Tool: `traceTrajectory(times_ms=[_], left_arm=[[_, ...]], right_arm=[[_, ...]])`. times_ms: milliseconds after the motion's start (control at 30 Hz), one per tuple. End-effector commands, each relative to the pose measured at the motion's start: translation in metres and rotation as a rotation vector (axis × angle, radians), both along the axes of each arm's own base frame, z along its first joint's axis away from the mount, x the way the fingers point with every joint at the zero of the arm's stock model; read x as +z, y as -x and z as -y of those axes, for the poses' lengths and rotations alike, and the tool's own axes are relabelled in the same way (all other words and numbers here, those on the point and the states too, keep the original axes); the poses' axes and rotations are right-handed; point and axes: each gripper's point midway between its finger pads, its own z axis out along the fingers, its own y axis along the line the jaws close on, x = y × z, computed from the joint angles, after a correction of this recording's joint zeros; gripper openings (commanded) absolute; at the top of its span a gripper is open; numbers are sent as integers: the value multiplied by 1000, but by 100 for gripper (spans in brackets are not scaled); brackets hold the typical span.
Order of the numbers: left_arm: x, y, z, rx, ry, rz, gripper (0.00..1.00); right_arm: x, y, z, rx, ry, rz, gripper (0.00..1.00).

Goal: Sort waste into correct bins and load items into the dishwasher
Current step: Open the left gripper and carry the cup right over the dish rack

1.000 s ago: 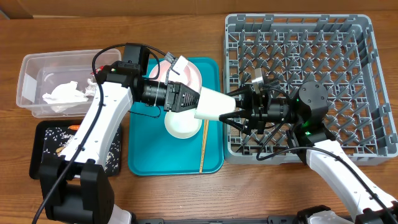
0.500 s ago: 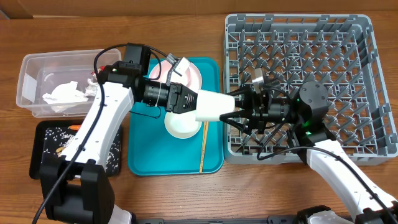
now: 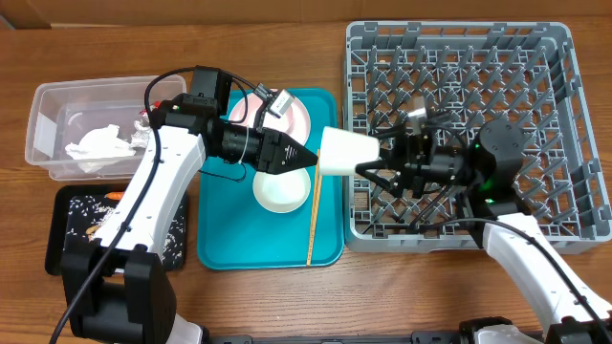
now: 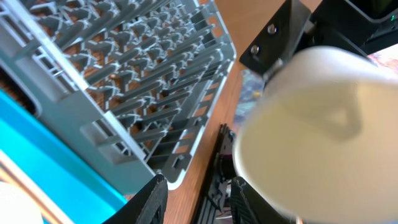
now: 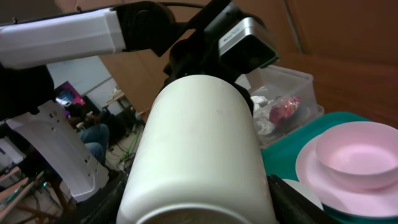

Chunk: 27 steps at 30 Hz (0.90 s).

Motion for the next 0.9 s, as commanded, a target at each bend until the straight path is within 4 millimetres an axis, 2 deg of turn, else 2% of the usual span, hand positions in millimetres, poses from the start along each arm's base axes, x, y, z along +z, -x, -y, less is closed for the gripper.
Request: traceTrajectory(times_ms=[0, 167, 400, 667, 867], left_arm=[[-13, -5, -5, 33, -67, -26, 36], [-16, -6, -6, 39, -85, -26, 36], [-16, -6, -6, 39, -84, -24, 36], [-16, -6, -6, 39, -85, -22, 37], [-16, -7, -6, 39, -84, -18, 37]], right_arm=[[7, -8, 14, -36, -2, -1, 41], [3, -21, 35, -113, -1, -42, 39], [1, -55, 79, -334, -16, -105, 38], [-24, -98, 144, -710, 1, -243, 38], [-32, -114, 174, -883, 41, -344, 36]])
